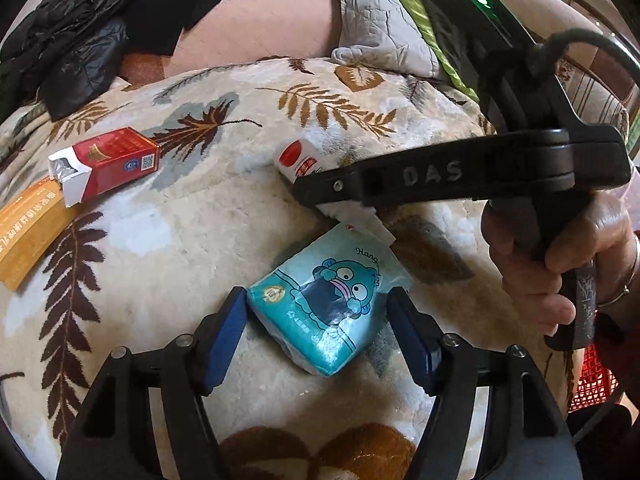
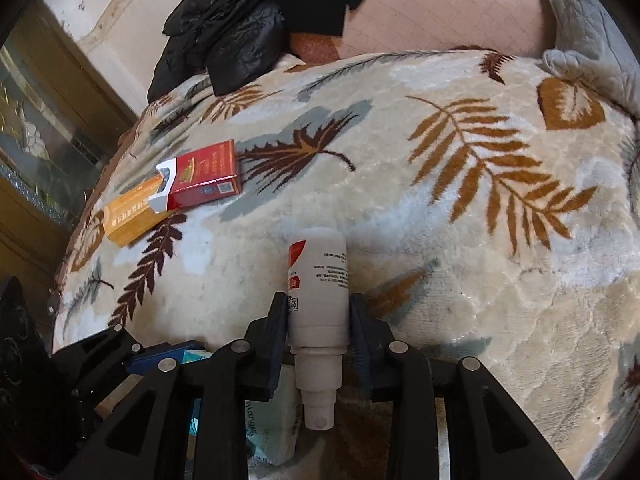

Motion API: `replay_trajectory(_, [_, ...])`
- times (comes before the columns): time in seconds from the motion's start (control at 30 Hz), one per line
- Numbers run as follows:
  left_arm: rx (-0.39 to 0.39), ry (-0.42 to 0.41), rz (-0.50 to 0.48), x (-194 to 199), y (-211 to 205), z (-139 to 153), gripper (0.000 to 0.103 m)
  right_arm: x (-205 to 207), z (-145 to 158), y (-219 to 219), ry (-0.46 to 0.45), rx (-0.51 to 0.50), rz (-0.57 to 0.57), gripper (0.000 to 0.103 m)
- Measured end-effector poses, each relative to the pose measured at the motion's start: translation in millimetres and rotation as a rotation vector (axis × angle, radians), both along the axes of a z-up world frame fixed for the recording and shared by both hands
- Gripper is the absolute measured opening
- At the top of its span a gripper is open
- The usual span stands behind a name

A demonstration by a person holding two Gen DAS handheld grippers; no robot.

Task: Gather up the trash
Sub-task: 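Lift the wipes pack with the left gripper while the right gripper carries the lotion bottle to the basket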

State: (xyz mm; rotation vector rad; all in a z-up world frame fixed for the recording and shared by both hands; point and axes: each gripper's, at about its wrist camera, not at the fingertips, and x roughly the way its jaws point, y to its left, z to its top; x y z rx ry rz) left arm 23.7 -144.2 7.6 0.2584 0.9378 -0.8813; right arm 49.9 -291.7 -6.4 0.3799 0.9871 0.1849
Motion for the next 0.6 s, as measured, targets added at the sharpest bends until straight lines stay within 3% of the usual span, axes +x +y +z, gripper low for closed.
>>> replay_trajectory(0.13, [0.015,-0.018,-0.013,-3,-5,-1,0.074,-19,8,-22,-0.025,0.037,-0.084,0.032])
replay_trajectory(0.43, [0.172,-0.173,-0.038,-15,-38,-7,0.078,-115,52,-47,-0.141,0.167,-0.256,0.032])
replay_trajectory(0.6, [0.159,-0.18,0.003,-9,-39,-5,0.042,-156,63,-29,-0.175,0.201,-0.296,0.032])
